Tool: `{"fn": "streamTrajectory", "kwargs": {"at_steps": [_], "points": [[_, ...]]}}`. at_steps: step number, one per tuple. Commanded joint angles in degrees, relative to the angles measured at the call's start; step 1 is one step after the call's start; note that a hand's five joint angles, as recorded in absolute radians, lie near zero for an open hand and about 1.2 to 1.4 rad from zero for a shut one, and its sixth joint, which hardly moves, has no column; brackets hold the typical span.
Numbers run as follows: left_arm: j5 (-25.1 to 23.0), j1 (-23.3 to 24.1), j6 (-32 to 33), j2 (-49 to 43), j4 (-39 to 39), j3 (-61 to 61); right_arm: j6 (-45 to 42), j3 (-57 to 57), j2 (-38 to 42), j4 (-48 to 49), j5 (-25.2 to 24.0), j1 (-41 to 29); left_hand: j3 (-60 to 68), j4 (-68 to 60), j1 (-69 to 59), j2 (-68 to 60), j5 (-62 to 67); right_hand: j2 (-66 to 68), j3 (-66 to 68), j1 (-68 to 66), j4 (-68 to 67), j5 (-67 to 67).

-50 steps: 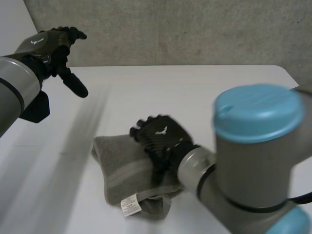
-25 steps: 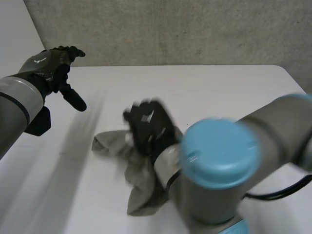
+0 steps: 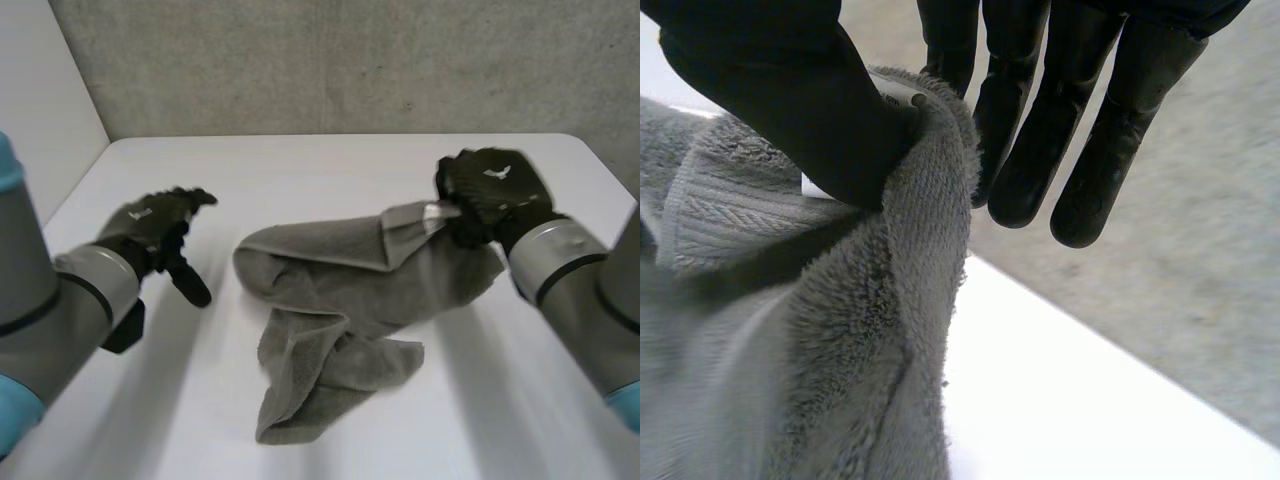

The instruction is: Fold the laundry

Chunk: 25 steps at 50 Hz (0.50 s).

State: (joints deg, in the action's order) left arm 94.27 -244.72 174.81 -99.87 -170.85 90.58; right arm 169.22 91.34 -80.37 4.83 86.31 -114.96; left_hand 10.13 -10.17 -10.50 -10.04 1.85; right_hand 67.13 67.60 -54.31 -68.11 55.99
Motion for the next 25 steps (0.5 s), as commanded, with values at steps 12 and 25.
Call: {"fn": "streamTrajectory", "kwargs": {"at_steps": [12, 25], "points": [[0.2, 7.1, -6.5, -7.8, -2.6, -1.0, -5.8, 11.7, -10.7, 5.1, -3.0, 12.6, 13.2, -13.1, -12.8, -13.3, 11.5, 12.9, 12.4, -25.7, -11.9, 14.0], [0.7, 17.2, -8.1, -6.2, -2.4, -4.6, -8.0, 15.9, -11.7, 5.4, -8.0, 18.5, 12.7, -12.7, -12.3, -12.8, 11.0, 12.9, 12.4, -25.7, -11.9, 14.0]]}}
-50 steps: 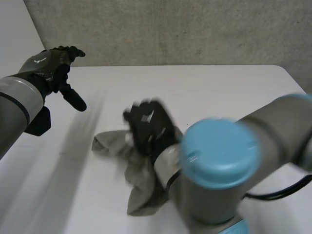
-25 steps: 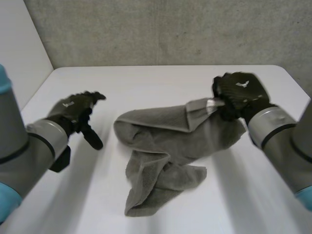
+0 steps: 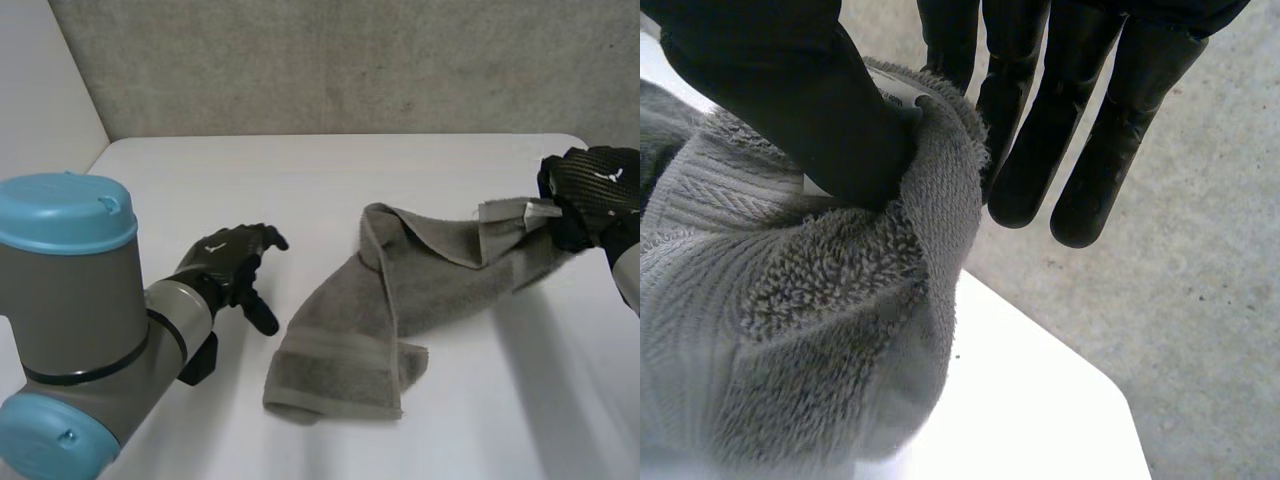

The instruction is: Fold the laundry

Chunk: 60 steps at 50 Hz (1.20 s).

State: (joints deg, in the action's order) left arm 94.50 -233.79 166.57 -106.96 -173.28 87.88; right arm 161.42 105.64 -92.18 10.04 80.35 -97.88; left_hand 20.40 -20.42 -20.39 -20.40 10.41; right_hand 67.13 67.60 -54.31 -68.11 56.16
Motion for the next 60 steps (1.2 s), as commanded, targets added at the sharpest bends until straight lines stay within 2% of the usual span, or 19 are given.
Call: {"fn": "streamTrajectory", "kwargs": {"at_steps": [1, 6, 9, 14, 28, 29, 30, 31, 32, 33, 39, 44, 47, 49, 50, 52, 55, 57, 60], "points": [[0.4, 6.3, 0.2, 0.9, 0.1, -1.9, -0.2, 1.6, 0.2, 0.2, -2.0, 1.4, 2.4, -2.4, -2.4, -2.4, 2.4, 12.9, 12.4, -25.7, -11.9, 13.8], [0.9, 12.3, 0.5, -3.0, -0.4, -4.4, -0.2, 2.1, 0.8, 0.2, -2.1, 0.9, 0.7, -0.7, -0.8, -0.7, 0.7, 12.9, 12.4, -25.7, -11.9, 13.8], [1.7, 13.3, 1.0, -5.2, -0.4, -5.7, -0.2, 2.4, 0.8, 0.2, -2.1, 0.9, 0.7, -0.7, -0.8, -0.7, 0.7, 12.9, 12.4, -25.7, -11.9, 13.8], [7.2, 17.7, 5.3, -14.0, -0.5, -12.5, -0.2, 4.0, 0.9, 1.4, -2.1, 0.6, 0.6, -0.6, -0.6, -0.6, 0.6, 12.9, 12.4, -25.7, -11.9, 13.8], [9.6, 21.6, 8.3, -27.1, -0.4, -23.4, -0.3, 6.2, 0.9, 3.1, -2.3, 0.6, 2.3, -2.2, -2.3, -2.3, 2.3, 12.9, 12.4, -25.7, -11.9, 13.8], [9.7, 21.8, 8.2, -27.6, -0.5, -23.5, -0.3, 6.2, 0.9, 3.1, -2.3, 0.6, 10.9, -10.9, -10.9, -10.9, 10.9, 12.9, 12.4, -25.7, -11.9, 13.8], [9.9, 21.8, 8.3, -27.4, -0.7, -23.5, -0.3, 6.2, 0.9, 3.2, -2.3, 0.6, 30.8, -30.8, -30.8, -30.8, 30.8, 12.9, 12.4, -25.7, -11.9, 13.8], [9.9, 21.8, 8.3, -27.4, -0.7, -23.5, -0.3, 6.2, 0.9, 3.2, -2.3, 0.6, 31.0, -31.0, -31.0, -31.0, 31.0, 12.9, 12.4, -25.7, -11.9, 13.8], [10.8, 21.8, 8.3, -27.0, -1.3, -23.5, -0.4, 6.2, 0.9, 3.3, -2.4, 0.6, 52.5, -52.5, -52.5, -52.5, 52.5, 12.9, 12.4, -25.7, -11.9, 13.8], [12.0, 21.6, 8.4, -25.9, -2.1, -23.5, -0.4, 6.2, 0.9, 3.4, -2.5, 0.7, 59.5, -59.5, -59.5, -59.5, 59.5, 12.9, 12.4, -25.7, -11.9, 13.8], [14.9, 21.1, 8.6, -17.9, -3.3, -21.9, -2.9, 5.1, 1.7, 3.3, -2.6, 0.7, 59.6, -59.6, -59.6, -59.6, 59.6, 12.9, 12.4, -25.7, -11.9, 13.8], [14.0, 15.5, 8.7, -5.6, -3.1, -14.5, -15.7, 1.1, 5.9, -2.0, -2.4, 0.7, 59.6, -59.6, -59.6, -59.6, 59.6, 12.9, 12.4, -25.7, -11.9, 13.8], [12.6, 13.5, 8.9, -3.0, -2.7, -12.6, -20.0, -0.3, 7.7, -5.3, -2.3, 0.7, 59.6, -59.6, -59.6, -59.6, 59.6, 12.9, 12.4, -25.7, -11.9, 13.8], [7.4, 9.6, 10.2, -0.1, -1.3, -8.8, -27.7, -3.8, 10.9, -11.6, -1.9, 0.7, 59.6, -59.6, -59.6, -59.6, 59.6, 12.9, 12.4, -25.7, -11.9, 13.8], [7.4, 9.6, 10.2, -0.1, -1.3, -8.8, -27.7, -3.9, 10.9, -11.6, -1.9, 0.7, 59.6, -59.6, -59.6, -59.6, 59.6, 12.9, 12.4, -25.7, -11.9, 13.8], [0.5, 4.2, 13.2, 0.7, 1.4, -5.7, -34.5, -6.7, 13.3, -17.6, -1.1, 0.6, 59.6, -59.6, -59.6, -59.6, 59.6, 12.9, 12.4, -25.7, -11.9, 13.8], [-2.8, 1.1, 15.5, 0.6, 3.2, -5.0, -37.0, -7.9, 14.6, -20.1, -1.3, 0.6, 59.6, -59.6, -59.6, -59.6, 59.6, 12.9, 12.4, -25.7, -11.9, 13.8], [-8.0, -4.0, 19.3, 0.0, 7.2, -4.9, -39.3, -10.7, 16.6, -22.7, -1.3, 0.3, 59.6, -59.6, -59.6, -59.6, 59.6, 12.9, 12.4, -25.7, -11.9, 13.8], [-10.9, -6.4, 22.6, -2.4, 9.7, -7.4, -38.0, -14.8, 18.1, -21.8, -1.7, -2.4, 59.6, -59.6, -59.6, -59.6, 59.6, 12.9, 12.4, -25.7, -11.9, 13.8]]}}
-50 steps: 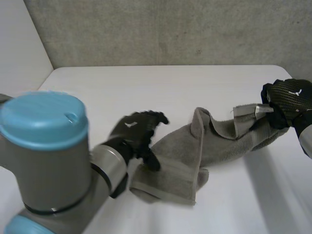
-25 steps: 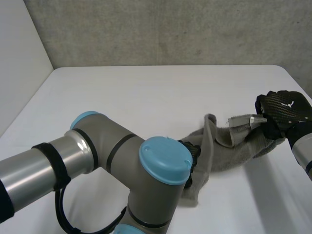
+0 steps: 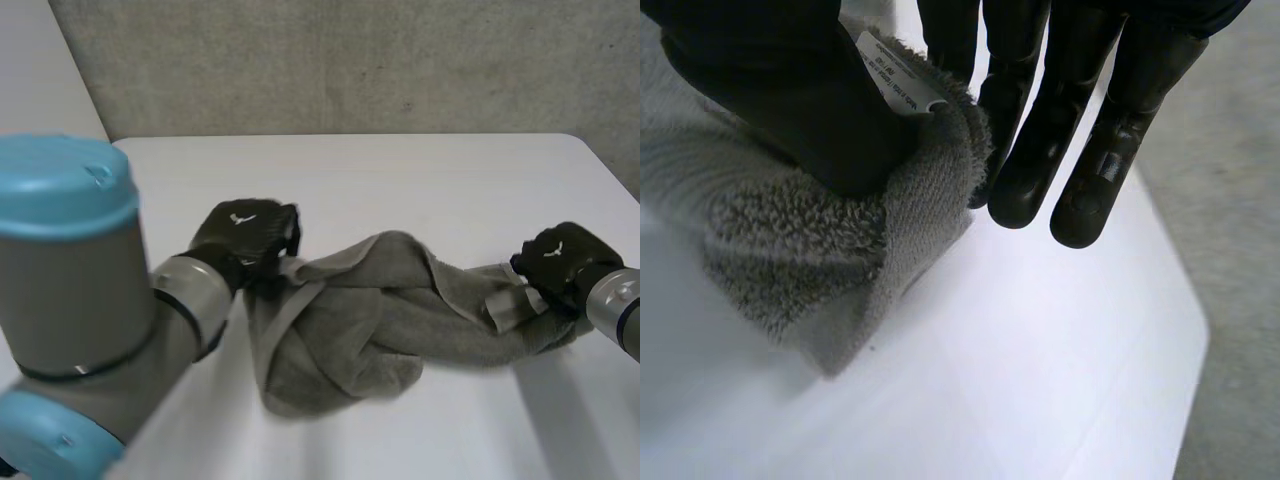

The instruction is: Fold the laundry

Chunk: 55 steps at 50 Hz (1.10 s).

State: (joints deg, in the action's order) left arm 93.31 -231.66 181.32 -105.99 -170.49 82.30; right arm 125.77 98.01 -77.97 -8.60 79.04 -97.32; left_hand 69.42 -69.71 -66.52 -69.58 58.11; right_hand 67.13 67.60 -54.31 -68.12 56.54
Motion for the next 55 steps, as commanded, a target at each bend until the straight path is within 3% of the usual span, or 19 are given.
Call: {"fn": "streamTrajectory", "kwargs": {"at_steps": [1, 6, 8, 9, 11, 12, 14, 17, 19, 23, 31, 38, 41, 48, 50, 51, 52, 54, 55], "points": [[-9.7, -8.5, 7.9, -3.3, 6.9, -1.8, -2.4, -7.2, 3.9, -3.2, -0.4, -3.0, 10.6, -10.3, -13.5, -10.4, 11.9, 12.9, 12.4, -25.7, -11.9, 13.5], [-9.1, -9.2, 11.2, -9.1, 5.3, -14.1, 6.9, -18.4, 6.6, 4.1, 1.6, -7.8, 10.6, -10.3, -13.5, -10.4, 11.9, 12.9, 12.4, -25.7, -11.9, 13.5], [-6.8, -9.3, 11.9, -12.3, 3.1, -27.3, 14.4, -27.2, 7.4, 12.1, 5.7, -8.0, 10.6, -10.3, -13.5, -10.4, 11.9, 12.9, 12.4, -25.7, -11.9, 13.5], [-6.7, -9.3, 11.9, -12.3, 3.1, -27.4, 14.4, -27.3, 7.4, 12.1, 5.8, -8.0, 10.6, -10.3, -13.5, -10.4, 11.9, 12.9, 12.4, -25.7, -11.9, 13.5], [-5.1, -9.4, 11.9, -13.1, 0.8, -34.2, 19.8, -33.9, 6.7, 22.3, 10.1, -8.0, 10.6, -10.3, -13.5, -10.4, 11.9, 12.9, 12.4, -25.7, -11.9, 13.5], [-3.4, -9.7, 11.8, -13.4, -2.3, -40.1, 19.9, -33.9, 6.7, 22.3, 10.1, -8.0, 10.6, -10.3, -13.5, -10.4, 11.9, 12.9, 12.4, -25.7, -11.9, 13.5], [-1.2, -10.5, 11.8, -13.0, -9.6, -47.6, 24.4, -36.0, 5.6, 33.2, 11.9, -8.0, 10.6, -10.3, -13.5, -10.4, 11.9, 12.9, 12.4, -25.7, -11.9, 13.5], [-1.0, -10.9, 11.8, -12.0, -12.6, -48.6, 26.3, -35.3, 4.6, 37.7, 11.7, -8.1, 10.6, -10.3, -13.5, -10.4, 11.9, 12.9, 12.4, -25.7, -11.9, 13.5], [-1.4, -11.4, 11.6, -9.0, -16.6, -47.2, 28.7, -32.5, 2.3, 43.0, 11.7, -8.1, 10.6, -10.3, -13.5, -10.4, 11.9, 12.9, 12.4, -25.7, -11.9, 13.5], [-1.7, -11.8, 11.3, -6.7, -17.1, -41.9, 29.2, -28.1, 1.1, 43.1, 9.9, -8.1, 10.6, -10.3, -13.5, -10.4, 11.9, 12.9, 12.4, -25.7, -11.9, 13.5], [-3.3, -14.9, 11.3, -4.8, -17.9, -19.1, 30.0, -12.8, 0.9, 42.9, -0.7, -6.1, 10.6, -10.3, -13.5, -10.4, 11.9, 12.9, 12.4, -25.7, -11.9, 13.5], [-10.2, -18.8, 11.4, -7.4, -23.5, 3.2, 29.4, 5.0, 2.3, 43.0, -12.7, -4.3, 10.6, -10.3, -13.5, -10.4, 11.9, 12.9, 12.4, -25.7, -11.9, 13.5], [-11.0, -19.1, 11.9, -8.9, -25.1, 6.6, 29.0, 9.5, 5.1, 42.6, -16.0, -3.1, 10.6, -10.3, -13.5, -10.4, 11.9, 12.9, 12.4, -25.7, -11.9, 13.5], [-11.4, -19.6, 14.2, -10.5, -25.7, 15.3, 23.7, 11.3, 6.1, 35.5, -16.8, 0.2, 10.6, -10.3, -13.5, -10.4, 11.9, 12.9, 12.4, -25.7, -11.9, 13.5], [-11.4, -19.8, 16.0, -9.4, -24.9, 16.0, 20.5, 10.5, 5.4, 28.9, -16.8, 3.4, 3.0, -2.7, -5.9, -2.9, 4.3, 12.9, 12.4, -25.7, -11.9, 13.5], [-11.4, -20.1, 17.8, -7.9, -23.8, 16.6, 20.5, 10.5, 5.4, 28.8, -16.8, 3.4, -9.3, 9.6, 6.4, 9.4, -8.0, 12.9, 12.4, -25.7, -11.9, 13.5], [-11.4, -20.1, 17.8, -7.9, -23.8, 16.6, 19.2, 9.9, 5.3, 25.9, -16.5, 4.4, -9.4, 9.7, 6.5, 9.6, -8.1, 12.9, 12.4, -25.7, -11.9, 13.5], [-11.4, -20.0, 21.3, -4.8, -21.3, 17.5, 18.4, 9.6, 5.3, 23.7, -16.6, 4.9, -30.7, 31.0, 27.8, 30.8, -29.4, 12.9, 12.4, -25.7, -11.9, 13.5], [-11.4, -20.0, 21.4, -4.8, -21.3, 17.5, 18.0, 9.5, 5.3, 22.0, -16.8, 5.0, -30.8, 31.1, 27.9, 30.9, -29.5, 12.9, 12.4, -25.7, -11.9, 13.5]]}}
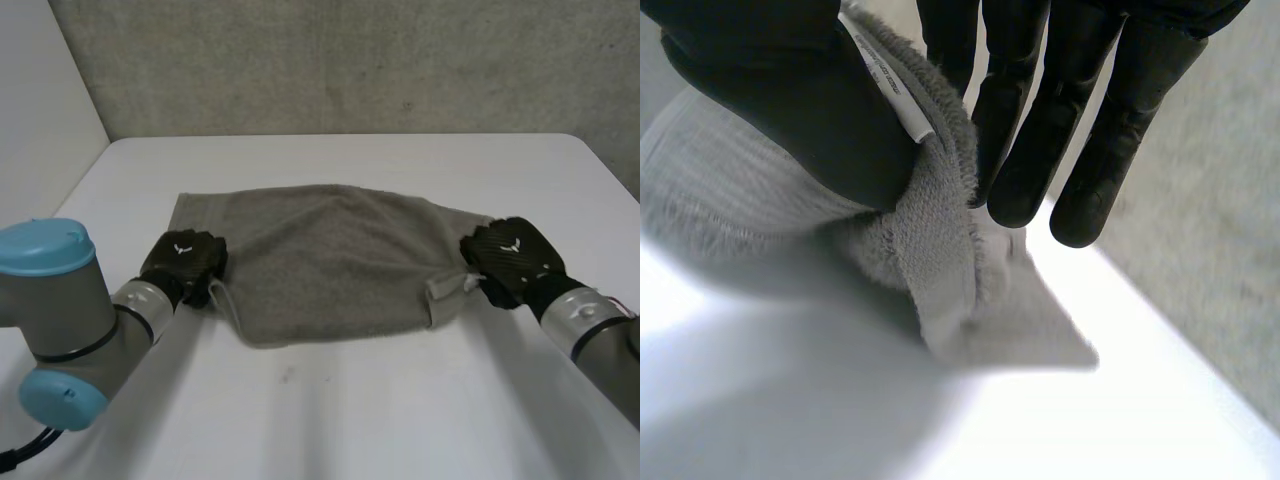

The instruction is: Fold the laundry

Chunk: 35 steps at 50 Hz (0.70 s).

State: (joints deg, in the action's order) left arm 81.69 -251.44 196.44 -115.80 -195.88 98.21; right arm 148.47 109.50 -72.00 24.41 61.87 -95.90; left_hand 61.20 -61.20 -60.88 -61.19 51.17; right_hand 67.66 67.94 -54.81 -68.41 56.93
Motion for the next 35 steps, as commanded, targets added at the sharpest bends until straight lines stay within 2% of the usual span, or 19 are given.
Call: {"fn": "streamTrajectory", "kwargs": {"at_steps": [1, 2, 7, 13, 17, 24, 26, 29, 35], "points": [[0.2, 0.2, 7.6, 6.2, 5.2, 1.9, -4.8, -2.1, -0.7, -12.0, 0.4, 3.6, -29.9, 29.9, 29.6, 29.9, -29.9, 12.3, 12.1, -25.2, -11.6, 13.1], [0.4, 0.6, 8.6, 7.0, 6.2, 2.1, -4.8, -2.1, -0.7, -12.0, 0.4, 3.6, -35.3, 35.3, 35.0, 35.3, -35.3, 12.3, 12.1, -25.2, -11.6, 13.1], [0.9, 2.3, 9.6, 9.0, 9.3, 2.2, -4.5, -1.6, -0.7, -12.2, 0.4, 3.6, -40.0, 40.0, 39.7, 40.0, -40.0, 12.3, 12.1, -25.2, -11.6, 13.1], [1.3, 5.6, 8.7, 11.6, 12.5, 2.5, -4.3, -1.9, -0.7, -12.2, 0.4, 4.1, -41.4, 41.4, 41.1, 41.4, -41.4, 12.3, 12.1, -25.2, -11.6, 13.1], [2.1, 6.8, 8.7, 12.7, 12.3, 3.4, -2.3, -3.0, -0.8, -12.3, 1.1, 7.1, -41.2, 41.2, 40.9, 41.2, -41.2, 12.3, 12.1, -25.2, -11.6, 13.1], [7.5, 9.0, 8.5, 10.9, 8.0, 4.5, 2.9, -3.2, -1.0, -12.3, 1.7, 8.5, -40.7, 40.7, 40.4, 40.7, -40.7, 12.3, 12.1, -25.2, -11.6, 13.1], [10.9, 10.4, 8.3, 8.7, 4.1, 5.1, 3.8, -3.3, -1.0, -12.3, 1.9, 8.5, -40.2, 40.2, 39.9, 40.2, -40.2, 12.3, 12.1, -25.2, -11.6, 13.1], [13.2, 11.2, 8.3, 6.8, 0.9, 5.2, 4.9, -3.5, -1.0, -12.3, 2.6, 9.2, -39.6, 39.6, 39.2, 39.5, -39.5, 12.3, 12.1, -25.2, -11.6, 13.1], [14.7, 11.5, 8.5, 4.1, -1.1, 5.3, 6.0, -3.6, -1.2, -12.3, 3.2, 9.5, -39.4, 39.4, 39.1, 39.4, -39.3, 12.3, 12.1, -25.2, -11.6, 13.1]]}}
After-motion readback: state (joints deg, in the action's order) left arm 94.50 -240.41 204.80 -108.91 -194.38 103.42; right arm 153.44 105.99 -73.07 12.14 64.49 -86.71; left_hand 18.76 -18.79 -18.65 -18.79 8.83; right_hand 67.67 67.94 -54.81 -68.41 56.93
